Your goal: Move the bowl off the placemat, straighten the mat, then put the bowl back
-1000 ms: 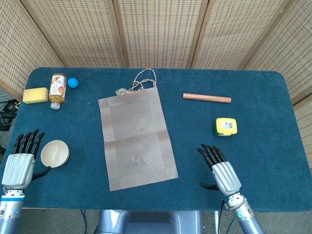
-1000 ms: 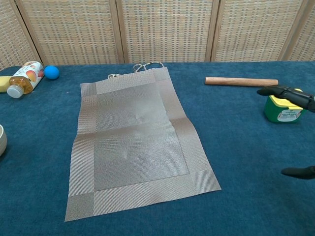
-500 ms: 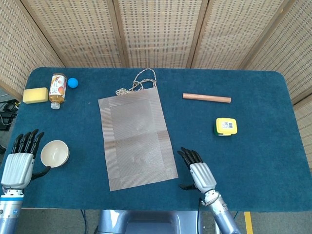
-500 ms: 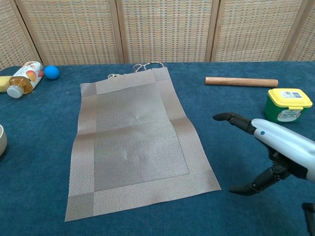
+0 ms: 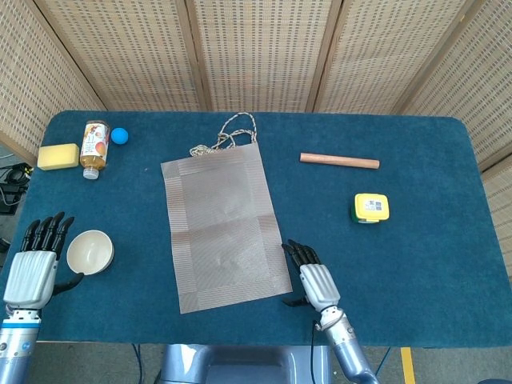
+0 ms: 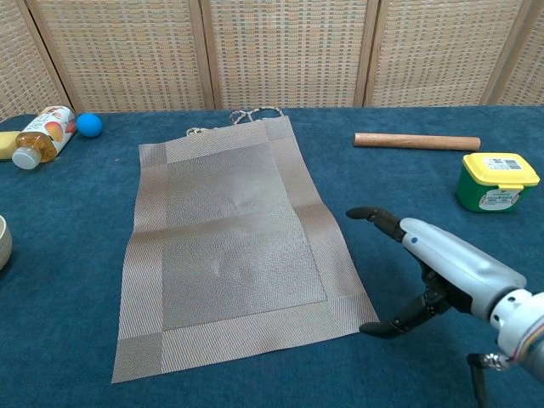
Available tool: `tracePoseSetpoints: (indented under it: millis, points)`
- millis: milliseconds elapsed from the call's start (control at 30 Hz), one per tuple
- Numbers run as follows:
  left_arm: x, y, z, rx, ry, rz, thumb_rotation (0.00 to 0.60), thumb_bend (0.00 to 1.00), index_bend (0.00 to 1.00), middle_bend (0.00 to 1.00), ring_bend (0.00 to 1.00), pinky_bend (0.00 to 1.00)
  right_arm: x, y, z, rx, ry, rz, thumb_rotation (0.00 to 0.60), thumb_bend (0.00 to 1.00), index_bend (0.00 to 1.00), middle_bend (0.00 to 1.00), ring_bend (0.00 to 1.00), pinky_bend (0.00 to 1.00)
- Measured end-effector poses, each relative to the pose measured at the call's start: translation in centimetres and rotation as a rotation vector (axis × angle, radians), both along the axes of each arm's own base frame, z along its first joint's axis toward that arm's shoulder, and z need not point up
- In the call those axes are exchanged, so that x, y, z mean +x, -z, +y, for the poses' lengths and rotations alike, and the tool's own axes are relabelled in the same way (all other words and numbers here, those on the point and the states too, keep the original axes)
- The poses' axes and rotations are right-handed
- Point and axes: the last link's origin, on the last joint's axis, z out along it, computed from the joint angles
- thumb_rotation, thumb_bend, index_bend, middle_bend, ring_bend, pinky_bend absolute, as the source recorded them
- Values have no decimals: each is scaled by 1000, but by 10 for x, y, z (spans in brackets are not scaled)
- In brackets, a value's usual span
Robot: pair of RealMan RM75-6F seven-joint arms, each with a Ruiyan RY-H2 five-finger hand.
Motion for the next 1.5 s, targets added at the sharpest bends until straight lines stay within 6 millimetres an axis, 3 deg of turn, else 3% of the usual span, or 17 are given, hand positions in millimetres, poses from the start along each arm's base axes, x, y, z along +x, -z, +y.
tracePoseSetpoints:
  millis: [567, 833, 1133, 1500]
  points:
    - [-4, -3, 3, 1, -15, -23, 600, 0, 0, 0, 0, 0, -5, 35, -4, -1, -17, 70, 600, 231, 0, 0, 0, 0]
    - [-4, -1, 4, -3, -14, -18, 600, 0, 0, 0, 0, 0, -10, 38, -7, -18, -18, 104, 600, 230, 0, 0, 0, 0]
    - [-5, -3, 5, 12, -16, -41, 600, 0, 0, 0, 0, 0, -12, 41, -9, -46, 15, 6, 600, 224, 0, 0, 0, 0]
    - [-4, -2, 5, 17, -5, -41, 600, 0, 0, 0, 0, 0, -12, 24, -11, -202, -28, -143, 600, 252, 0, 0, 0, 0]
